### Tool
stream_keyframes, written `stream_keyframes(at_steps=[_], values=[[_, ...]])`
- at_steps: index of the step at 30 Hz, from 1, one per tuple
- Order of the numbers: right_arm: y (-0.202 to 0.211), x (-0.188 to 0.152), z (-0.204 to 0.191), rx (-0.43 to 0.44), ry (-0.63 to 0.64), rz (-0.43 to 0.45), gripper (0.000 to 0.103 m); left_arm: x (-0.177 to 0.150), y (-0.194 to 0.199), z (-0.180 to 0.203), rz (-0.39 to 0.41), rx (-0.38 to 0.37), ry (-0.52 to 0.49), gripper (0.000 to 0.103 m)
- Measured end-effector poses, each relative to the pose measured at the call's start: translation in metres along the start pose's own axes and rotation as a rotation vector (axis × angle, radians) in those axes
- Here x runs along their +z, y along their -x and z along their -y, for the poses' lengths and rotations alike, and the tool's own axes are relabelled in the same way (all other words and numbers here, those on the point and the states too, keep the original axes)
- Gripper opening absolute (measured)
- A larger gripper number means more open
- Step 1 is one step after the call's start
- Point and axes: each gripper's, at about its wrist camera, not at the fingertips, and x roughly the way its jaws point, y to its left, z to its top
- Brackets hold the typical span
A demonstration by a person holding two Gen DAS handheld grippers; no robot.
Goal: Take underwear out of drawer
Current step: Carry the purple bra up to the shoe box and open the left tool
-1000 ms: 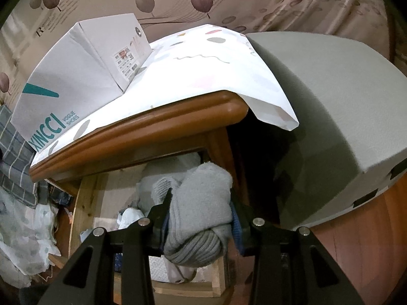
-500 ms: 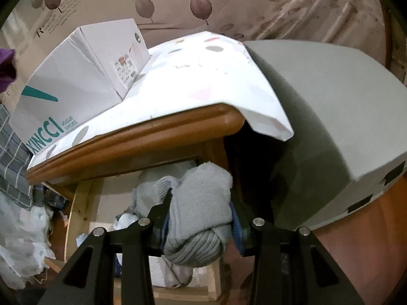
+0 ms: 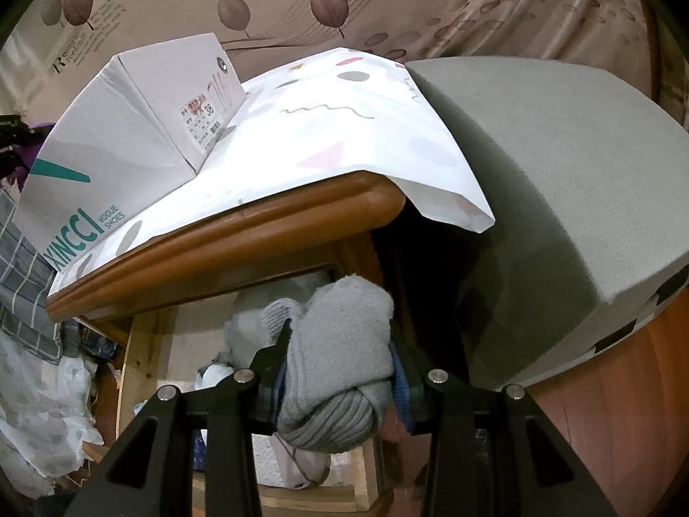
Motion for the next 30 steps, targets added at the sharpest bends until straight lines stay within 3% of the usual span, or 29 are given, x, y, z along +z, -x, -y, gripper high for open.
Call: stream_keyframes(at_steps=[1,10,15,22,27,30], values=[[0.0,0.0,-0.001,-0.001,0.002,-0.001,0.038,-0.001,-0.001,0.0,-0.033,0.013,-0.002,0.012],[-0.003,-0.001,-0.003,-0.006,0.008,-0.004,0.039,-0.008,-0.005,-0.006,-0.053,0.044,-0.008,0.021],[-0.004,-0.001,-0.004,-0.007,0.014,-0.007,0.039,-0.011,0.003,-0.005,-0.027,0.079,-0.023,0.037],[-0.004,-0.001,-0.003,0.002,0.013,-0.006,0.039,-0.022,0.024,-0.004,-0.007,0.037,-0.009,0.052],[-0.004,-0.002,-0.007,0.004,0.027,-0.006,0.039,-0.034,0.045,0.007,0.059,0.022,-0.062,0.075],[-0.004,-0.002,-0.009,0.004,0.034,-0.005,0.039,-0.04,0.058,0.017,0.084,0.025,-0.114,0.08]])
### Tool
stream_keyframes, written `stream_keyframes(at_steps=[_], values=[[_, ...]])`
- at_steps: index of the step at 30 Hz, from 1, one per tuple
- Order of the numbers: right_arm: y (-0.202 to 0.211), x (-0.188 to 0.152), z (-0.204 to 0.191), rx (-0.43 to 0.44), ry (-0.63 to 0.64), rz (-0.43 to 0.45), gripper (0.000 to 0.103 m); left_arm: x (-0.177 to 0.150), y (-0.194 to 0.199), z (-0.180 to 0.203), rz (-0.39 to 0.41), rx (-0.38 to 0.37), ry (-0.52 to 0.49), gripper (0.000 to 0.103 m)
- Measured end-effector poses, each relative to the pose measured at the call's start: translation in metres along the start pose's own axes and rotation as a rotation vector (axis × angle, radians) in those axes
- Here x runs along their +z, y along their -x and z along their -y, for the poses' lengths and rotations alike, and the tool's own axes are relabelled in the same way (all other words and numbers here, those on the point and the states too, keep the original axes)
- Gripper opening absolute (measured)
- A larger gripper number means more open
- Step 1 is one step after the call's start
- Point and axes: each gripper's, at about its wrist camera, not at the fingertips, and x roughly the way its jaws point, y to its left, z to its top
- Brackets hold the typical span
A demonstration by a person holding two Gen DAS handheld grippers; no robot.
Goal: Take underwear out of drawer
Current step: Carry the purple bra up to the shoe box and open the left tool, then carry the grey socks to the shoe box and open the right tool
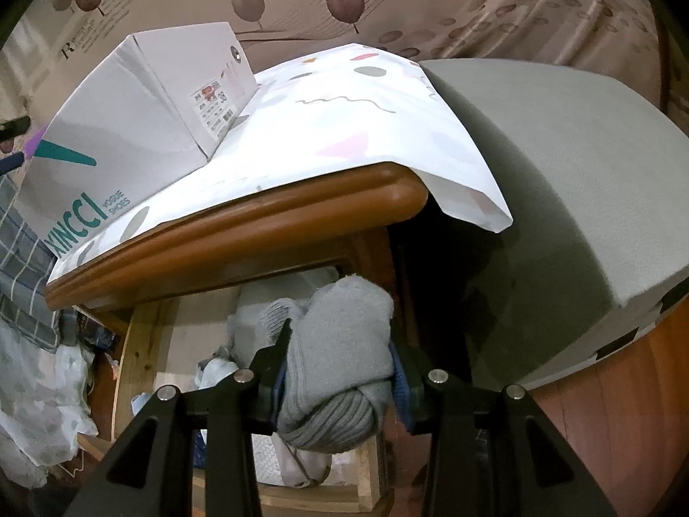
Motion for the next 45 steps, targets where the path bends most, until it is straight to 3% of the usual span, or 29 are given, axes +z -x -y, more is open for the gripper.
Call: stream_keyframes(at_steps=[6,11,18,24,27,32,39,45], values=[[0.001,-0.002,-0.002,-0.003,0.018,0.003,0.039,-0.016,0.019,0.007,0.025,0.022,-0.026,0.08],[0.0,-0.004,-0.004,0.004,0.029,-0.004,0.039,-0.048,0.036,0.005,0.06,0.074,-0.007,0.08],[0.004,-0.005,-0.003,0.028,0.029,-0.002,0.039,-0.113,0.045,-0.011,0.079,0.193,0.051,0.087],[0.018,-0.001,-0.001,-0.003,0.05,-0.003,0.039,-0.175,0.031,-0.045,0.041,0.383,0.16,0.087],[0.029,0.003,-0.006,-0.024,0.08,-0.01,0.039,-0.193,0.018,-0.059,-0.002,0.415,0.22,0.087],[0.059,0.034,-0.028,-0.027,0.141,0.034,0.039,-0.214,0.008,-0.07,-0.011,0.416,0.306,0.087],[0.107,0.098,-0.081,0.001,0.265,0.144,0.039,-0.23,-0.001,-0.074,-0.035,0.491,0.316,0.087],[0.113,0.141,-0.119,0.007,0.328,0.174,0.039,-0.236,0.001,-0.095,-0.035,0.556,0.39,0.087]])
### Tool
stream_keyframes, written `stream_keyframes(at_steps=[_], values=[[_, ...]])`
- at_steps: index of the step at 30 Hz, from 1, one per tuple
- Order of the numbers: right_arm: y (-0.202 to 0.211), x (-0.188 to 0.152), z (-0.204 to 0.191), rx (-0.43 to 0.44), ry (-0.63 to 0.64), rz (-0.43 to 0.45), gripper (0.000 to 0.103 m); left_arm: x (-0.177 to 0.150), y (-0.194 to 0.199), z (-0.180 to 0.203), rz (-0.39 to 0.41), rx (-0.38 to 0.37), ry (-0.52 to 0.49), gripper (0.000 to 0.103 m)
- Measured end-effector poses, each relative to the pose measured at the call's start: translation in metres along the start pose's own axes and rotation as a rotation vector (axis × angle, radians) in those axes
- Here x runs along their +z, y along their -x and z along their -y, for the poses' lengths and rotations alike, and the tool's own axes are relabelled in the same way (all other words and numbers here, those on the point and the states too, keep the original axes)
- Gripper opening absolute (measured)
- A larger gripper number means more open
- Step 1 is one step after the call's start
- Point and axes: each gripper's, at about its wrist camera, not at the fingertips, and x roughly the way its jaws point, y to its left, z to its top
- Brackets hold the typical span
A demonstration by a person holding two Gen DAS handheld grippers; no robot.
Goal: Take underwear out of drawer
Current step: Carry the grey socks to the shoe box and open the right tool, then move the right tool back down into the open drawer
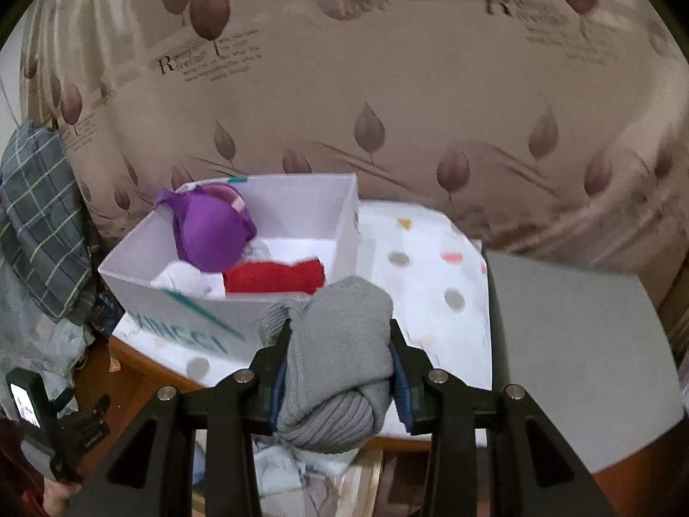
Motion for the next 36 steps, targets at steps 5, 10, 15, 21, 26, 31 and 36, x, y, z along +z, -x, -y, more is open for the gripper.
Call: stream_keyframes(at_steps=[5,10,15,21,26,31,36], values=[[-0.015,0.03,-0.018,0.008,0.039,-0.012,0.039,-0.001,-0.006,-0.01,-0.029,0.029,0.033,0.087],[-0.035,0.054,-0.041,0.029,0.07,-0.034,0.039,0.0,-0.009,-0.023,-0.046,0.052,0.087,0.087],[-0.063,0.068,-0.062,0.018,0.116,-0.078,0.039,0.001,-0.013,-0.032,-0.063,0.075,0.124,0.087],[-0.1,0.068,-0.067,0.016,0.096,-0.147,0.042,-0.001,-0.019,-0.04,-0.097,0.065,0.168,0.087],[-0.121,0.064,-0.067,0.0,0.072,-0.18,0.049,-0.001,-0.02,-0.039,-0.1,0.062,0.166,0.087],[-0.129,0.063,-0.069,-0.026,0.085,-0.187,0.066,0.002,-0.019,-0.039,-0.1,0.021,0.173,0.087],[-0.11,0.071,-0.068,-0.021,0.087,-0.139,0.069,0.004,-0.015,-0.039,-0.072,-0.009,0.182,0.087]])
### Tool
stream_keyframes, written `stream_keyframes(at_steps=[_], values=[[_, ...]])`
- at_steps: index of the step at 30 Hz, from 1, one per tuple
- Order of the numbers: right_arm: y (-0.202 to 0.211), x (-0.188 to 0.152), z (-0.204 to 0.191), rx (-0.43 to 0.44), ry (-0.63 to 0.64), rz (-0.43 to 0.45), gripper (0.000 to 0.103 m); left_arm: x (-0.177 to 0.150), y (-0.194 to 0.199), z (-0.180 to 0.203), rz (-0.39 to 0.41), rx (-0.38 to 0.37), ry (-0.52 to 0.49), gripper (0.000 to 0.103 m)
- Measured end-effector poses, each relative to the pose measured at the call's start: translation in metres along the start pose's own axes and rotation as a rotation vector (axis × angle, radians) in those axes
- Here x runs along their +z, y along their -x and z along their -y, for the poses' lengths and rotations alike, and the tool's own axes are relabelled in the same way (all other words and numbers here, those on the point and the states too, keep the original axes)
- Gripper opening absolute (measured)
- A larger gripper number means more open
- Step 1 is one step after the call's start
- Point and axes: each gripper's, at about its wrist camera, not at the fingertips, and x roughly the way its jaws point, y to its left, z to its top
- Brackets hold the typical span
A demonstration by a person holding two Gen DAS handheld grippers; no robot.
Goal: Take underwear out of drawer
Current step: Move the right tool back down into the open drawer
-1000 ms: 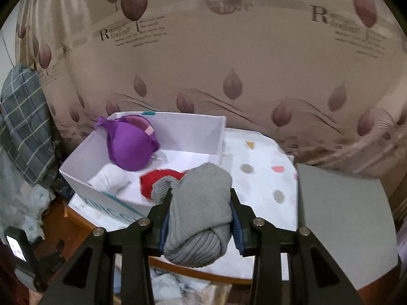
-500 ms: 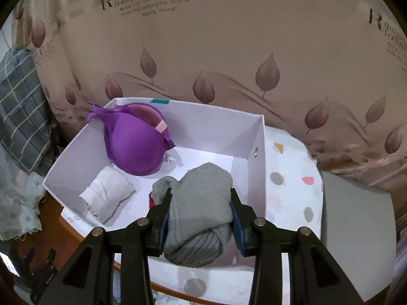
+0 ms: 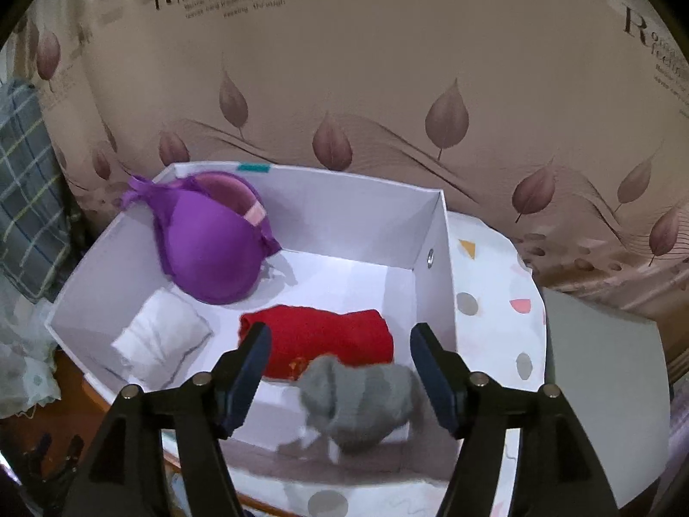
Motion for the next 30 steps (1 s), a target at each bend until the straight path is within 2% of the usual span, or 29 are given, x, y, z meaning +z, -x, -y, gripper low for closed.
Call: stream_keyframes(at_steps=[3,6,10,14,17,22,25,30], values=[[0.026,-0.006,0.0,0.056,0.032,0.012,0.069,0.0,-0.003,0.002,-0.016,0.004,-0.011,0.087],[0.052,-0.028,0.0,0.113,0.078,0.001,0.069,-0.001,-0.002,0.003,-0.019,0.002,-0.013,0.087],[0.074,-0.072,0.0,0.163,0.138,-0.059,0.069,-0.003,-0.002,0.005,-0.014,0.01,-0.035,0.087],[0.072,-0.126,-0.004,0.201,0.189,-0.167,0.069,-0.002,-0.002,0.005,-0.012,0.015,-0.028,0.087],[0.052,-0.164,-0.01,0.207,0.184,-0.253,0.069,-0.002,-0.002,0.003,-0.022,0.016,-0.015,0.087],[-0.012,-0.215,-0.015,0.203,0.055,-0.402,0.069,-0.002,-0.003,-0.001,-0.032,0.018,-0.004,0.087],[-0.05,-0.234,-0.019,0.201,-0.036,-0.482,0.069,-0.002,-0.005,-0.003,-0.046,0.007,0.011,0.087],[-0.096,-0.247,-0.023,0.156,-0.12,-0.537,0.069,-0.002,-0.006,-0.005,-0.051,-0.001,0.014,0.087]])
